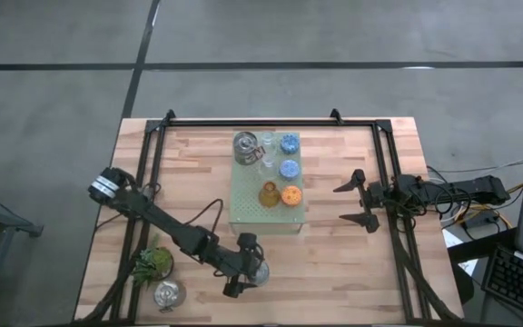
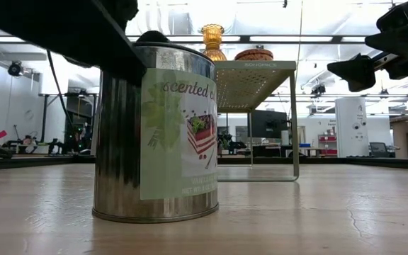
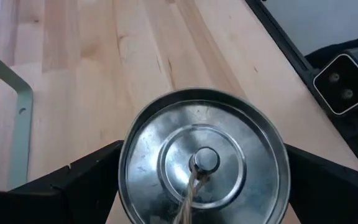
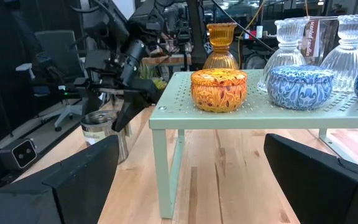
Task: Pick & Place candle stick holders
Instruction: Put the green scented candle on the shelf aligned with the other brown scented candle
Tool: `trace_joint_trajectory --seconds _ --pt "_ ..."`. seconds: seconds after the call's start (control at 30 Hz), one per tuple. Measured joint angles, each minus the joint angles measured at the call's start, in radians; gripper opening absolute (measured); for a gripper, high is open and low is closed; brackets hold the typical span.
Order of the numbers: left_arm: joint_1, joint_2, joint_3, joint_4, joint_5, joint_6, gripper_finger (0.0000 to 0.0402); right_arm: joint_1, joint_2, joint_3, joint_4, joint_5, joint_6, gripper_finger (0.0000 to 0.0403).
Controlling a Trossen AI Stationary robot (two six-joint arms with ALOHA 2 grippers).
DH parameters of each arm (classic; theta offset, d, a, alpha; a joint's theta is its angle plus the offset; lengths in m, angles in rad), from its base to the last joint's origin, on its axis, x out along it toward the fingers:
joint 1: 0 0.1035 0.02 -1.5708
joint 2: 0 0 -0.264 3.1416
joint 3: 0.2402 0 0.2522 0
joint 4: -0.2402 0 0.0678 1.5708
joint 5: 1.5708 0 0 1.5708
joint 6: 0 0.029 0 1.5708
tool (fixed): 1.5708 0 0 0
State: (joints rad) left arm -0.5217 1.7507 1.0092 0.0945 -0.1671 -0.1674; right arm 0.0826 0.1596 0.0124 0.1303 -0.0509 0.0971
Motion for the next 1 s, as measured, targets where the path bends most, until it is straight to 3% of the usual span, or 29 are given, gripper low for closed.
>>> trace_joint_trajectory --seconds 0.57,0.83,1.0 --pt "0.002 0.046 0.0 0.051 -0.008 -0.046 0.0393 0.0 0.0 0.0 0.0 0.0 0.0 0.0391" --pt "0.002 0.046 0.0 0.072 -0.009 -0.045 0.0358 0.0 0.0 0.0 0.0 0.0 0.0 0.0391" --pt "0.001 0.046 0.0 0.071 -0.008 -0.045 0.0361 0.0 0.0 0.0 0.0 0.0 0.0 0.0391"
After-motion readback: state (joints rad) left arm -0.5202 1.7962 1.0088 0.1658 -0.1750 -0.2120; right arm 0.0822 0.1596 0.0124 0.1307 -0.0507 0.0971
